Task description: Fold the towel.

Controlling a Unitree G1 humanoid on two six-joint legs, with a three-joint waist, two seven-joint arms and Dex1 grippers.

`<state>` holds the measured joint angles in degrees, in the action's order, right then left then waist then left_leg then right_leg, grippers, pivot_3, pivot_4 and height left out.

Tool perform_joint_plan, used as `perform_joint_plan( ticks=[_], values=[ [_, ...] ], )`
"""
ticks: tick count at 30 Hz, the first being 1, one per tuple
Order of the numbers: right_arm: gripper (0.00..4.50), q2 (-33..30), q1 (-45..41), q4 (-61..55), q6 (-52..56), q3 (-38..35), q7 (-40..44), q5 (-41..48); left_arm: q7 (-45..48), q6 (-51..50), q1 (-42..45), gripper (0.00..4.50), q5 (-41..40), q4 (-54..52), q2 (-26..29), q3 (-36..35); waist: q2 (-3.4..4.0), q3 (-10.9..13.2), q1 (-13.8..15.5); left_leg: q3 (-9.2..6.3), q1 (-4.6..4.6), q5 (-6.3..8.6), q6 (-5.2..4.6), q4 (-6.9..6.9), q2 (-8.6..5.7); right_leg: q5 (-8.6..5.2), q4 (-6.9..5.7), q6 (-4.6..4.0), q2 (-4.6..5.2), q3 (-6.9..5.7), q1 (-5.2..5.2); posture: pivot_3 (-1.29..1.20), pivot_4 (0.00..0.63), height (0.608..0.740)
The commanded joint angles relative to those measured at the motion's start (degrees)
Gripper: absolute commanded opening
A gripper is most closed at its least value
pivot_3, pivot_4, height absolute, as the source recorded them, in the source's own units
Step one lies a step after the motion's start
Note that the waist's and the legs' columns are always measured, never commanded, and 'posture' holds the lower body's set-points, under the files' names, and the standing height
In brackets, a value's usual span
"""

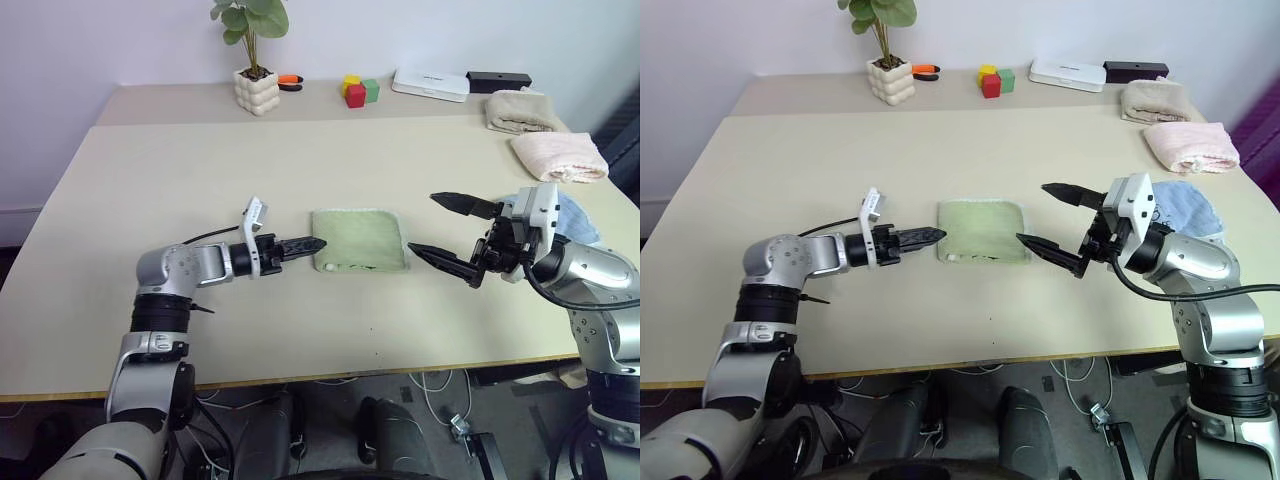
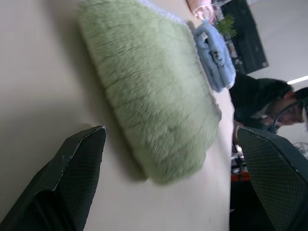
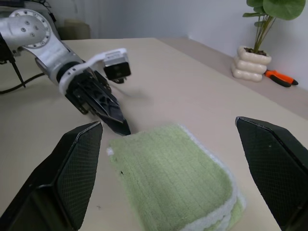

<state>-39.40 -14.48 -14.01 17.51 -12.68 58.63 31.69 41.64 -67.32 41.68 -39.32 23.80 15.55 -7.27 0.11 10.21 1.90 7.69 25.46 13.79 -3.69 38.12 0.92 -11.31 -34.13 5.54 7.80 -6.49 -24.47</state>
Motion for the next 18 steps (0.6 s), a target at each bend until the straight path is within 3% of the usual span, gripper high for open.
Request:
perform_joint_plan(
  ticks=[1, 10, 13, 18],
  values=[
    [4.5, -1.14, 0.54, -2.24, -1.11, -1.47, -0.1, 0.49, -1.61, -0.51, 1.91, 4.46, 1.69, 6.71, -3.27, 1.2, 0.01, -0.01, 0.6, 0.0, 0.0, 0.0, 0.01, 0.0, 0.0, 0.0, -0.01, 0.0, 0.0, -0.01, 0.0, 0.0, 0.15, 0.74],
    [4.5, -1.76, 1.29, -2.41, -2.06, -2.09, -1.05, 0.29, 1.1, 2.74, 9.32, 4.46, 3.86, 20.71, -7.56, -0.54, 0.01, -0.01, 0.62, -0.01, 0.0, 0.01, -0.03, 0.02, -0.01, 0.03, 0.04, -0.02, 0.01, -0.03, 0.03, 0.0, 0.15, 0.74],
    [4.5, -1.84, 1.56, -2.43, -2.45, -1.96, -1.51, -0.05, 1.65, 3.34, 10.58, 3.68, 4.57, 23.2, -8.03, -0.82, 0.01, -0.01, 0.47, -0.01, 0.02, 0.02, -0.04, 0.02, -0.01, 0.03, 0.06, -0.02, 0.01, -0.03, 0.04, 0.0, 0.15, 0.74],
    [4.5, -2.28, 2.07, -2.39, -2.85, -2.11, -2.06, -0.26, 2.09, 3.41, 11.77, 1.2, 5.16, 25.04, -8.12, -1.88, 0.0, 0.0, 0.51, 0.0, 0.15, 0.03, -0.06, 0.0, -0.01, 0.03, 0.04, -0.01, 0.0, -0.03, 0.02, 0.0, 0.15, 0.74]
  ],
)
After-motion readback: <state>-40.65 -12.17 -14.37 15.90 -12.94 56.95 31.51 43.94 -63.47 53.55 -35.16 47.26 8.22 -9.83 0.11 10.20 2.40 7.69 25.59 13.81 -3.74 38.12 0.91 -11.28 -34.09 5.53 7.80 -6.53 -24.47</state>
